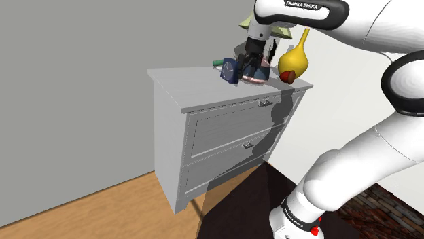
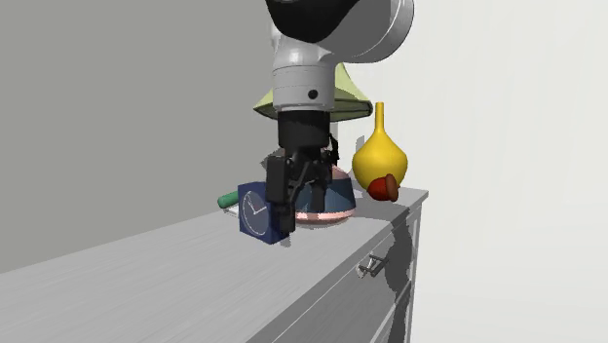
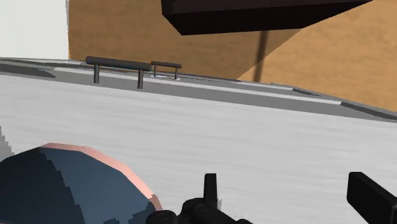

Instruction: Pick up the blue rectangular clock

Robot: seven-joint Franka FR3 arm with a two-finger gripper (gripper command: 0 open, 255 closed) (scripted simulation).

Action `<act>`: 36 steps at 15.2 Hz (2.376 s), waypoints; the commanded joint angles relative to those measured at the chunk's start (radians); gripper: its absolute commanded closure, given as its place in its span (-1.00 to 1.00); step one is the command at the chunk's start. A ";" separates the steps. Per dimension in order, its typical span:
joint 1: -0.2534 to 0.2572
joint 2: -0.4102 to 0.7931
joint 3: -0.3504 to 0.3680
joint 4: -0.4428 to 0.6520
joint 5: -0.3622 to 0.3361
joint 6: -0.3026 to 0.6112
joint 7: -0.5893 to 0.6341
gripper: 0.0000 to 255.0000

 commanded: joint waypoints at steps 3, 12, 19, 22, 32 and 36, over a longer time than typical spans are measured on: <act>-0.009 0.166 -0.028 0.201 0.017 -0.035 -0.050 -1.00; -0.074 0.573 -0.064 0.774 0.094 -0.206 -0.145 -1.00; -0.060 0.517 -0.062 0.600 0.080 -0.087 -0.140 -1.00; -0.062 0.540 -0.060 0.626 0.084 -0.090 -0.139 1.00; -0.062 0.524 -0.061 0.623 0.081 -0.104 -0.140 1.00; -0.071 0.557 -0.063 0.727 0.089 -0.176 -0.143 1.00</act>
